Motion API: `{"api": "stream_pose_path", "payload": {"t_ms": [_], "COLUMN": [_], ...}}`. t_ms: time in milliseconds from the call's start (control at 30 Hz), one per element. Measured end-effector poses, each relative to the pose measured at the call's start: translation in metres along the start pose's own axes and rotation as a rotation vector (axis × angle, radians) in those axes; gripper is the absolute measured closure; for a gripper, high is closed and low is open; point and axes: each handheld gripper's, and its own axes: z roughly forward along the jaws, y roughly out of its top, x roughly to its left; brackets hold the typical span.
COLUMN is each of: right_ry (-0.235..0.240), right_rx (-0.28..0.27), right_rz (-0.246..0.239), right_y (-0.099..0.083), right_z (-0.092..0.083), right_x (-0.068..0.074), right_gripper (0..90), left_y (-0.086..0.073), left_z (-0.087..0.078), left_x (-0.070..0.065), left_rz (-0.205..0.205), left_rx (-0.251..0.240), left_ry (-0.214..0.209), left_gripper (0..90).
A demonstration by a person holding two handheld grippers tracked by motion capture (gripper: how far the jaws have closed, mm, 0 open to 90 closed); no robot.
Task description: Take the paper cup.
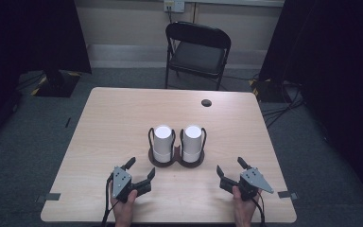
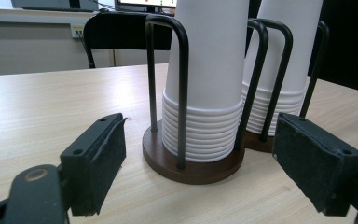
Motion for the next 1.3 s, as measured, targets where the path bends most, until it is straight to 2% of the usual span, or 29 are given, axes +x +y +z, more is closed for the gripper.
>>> {"api": "stream_pose_path", "payload": {"t_ms": [33, 67, 100, 400, 433, 633, 700, 733, 833, 900, 933, 1000, 1033, 1133, 1233, 1300], "right_ry": [0.0, -0.041, -0.06, -0.076, -0.058, -0.074, -0.059, -0.034, -0.001, 0.007, 0.037, 0.059, 0.059, 0.107, 0.135, 0.146], "right_rx": [0.0, -0.012, -0.015, 0.03, 0.028, 0.044, 0.047, 0.046, 0.034, 0.029, 0.021, 0.017, 0.017, 0.006, 0.0, -0.005], "right_rz": [0.0, 0.013, 0.016, 0.007, 0.023, 0.02, 0.012, 0.02, 0.03, 0.035, 0.039, 0.041, 0.041, 0.058, 0.065, 0.058], "right_y": [0.0, -0.001, -0.001, 0.001, 0.001, 0.002, 0.002, 0.003, 0.005, 0.006, 0.01, 0.014, 0.014, 0.023, 0.029, 0.032], "right_z": [0.0, -0.001, -0.002, 0.0, 0.0, 0.004, 0.005, 0.006, 0.009, 0.01, 0.014, 0.017, 0.017, 0.022, 0.023, 0.024], "right_x": [0.0, 0.001, 0.002, 0.004, 0.004, 0.006, 0.01, 0.014, 0.021, 0.022, 0.027, 0.03, 0.03, 0.035, 0.036, 0.037], "right_gripper": [12.8, 12.8, 12.8, 13.0, 13.8, 14.4, 14.9, 16.2, 21.6, 23.0, 24.3, 26.2, 26.2, 27.1, 27.1, 27.1], "left_y": [0.0, 0.0, 0.0, 0.0, 0.0, 0.0, 0.0, 0.0, 0.0, 0.0, 0.0, 0.0, 0.0, 0.0, 0.0, 0.0], "left_z": [0.0, 0.0, 0.0, 0.0, 0.0, 0.0, 0.0, 0.0, 0.0, 0.0, 0.0, 0.0, 0.0, 0.0, -0.001, 0.0], "left_x": [0.0, 0.0, 0.0, 0.001, 0.001, 0.0, 0.0, 0.0, 0.0, 0.0, 0.0, 0.0, 0.0, 0.001, 0.001, 0.0], "left_rz": [0.0, 0.001, 0.001, -0.011, -0.007, 0.004, 0.008, 0.009, 0.007, 0.006, 0.005, 0.004, 0.004, 0.001, 0.002, 0.002], "left_rx": [0.0, -0.001, -0.001, -0.007, -0.005, -0.006, -0.01, -0.011, -0.009, -0.011, -0.012, -0.013, -0.013, -0.012, -0.012, -0.013], "left_ry": [0.0, -0.002, -0.002, 0.004, 0.001, -0.006, -0.006, -0.006, -0.008, -0.008, -0.008, -0.008, -0.008, -0.008, -0.009, -0.009], "left_gripper": [17.2, 17.2, 17.2, 17.3, 17.2, 17.3, 17.2, 17.2, 17.2, 17.2, 17.2, 17.2, 17.2, 17.0, 16.8, 16.8]}}
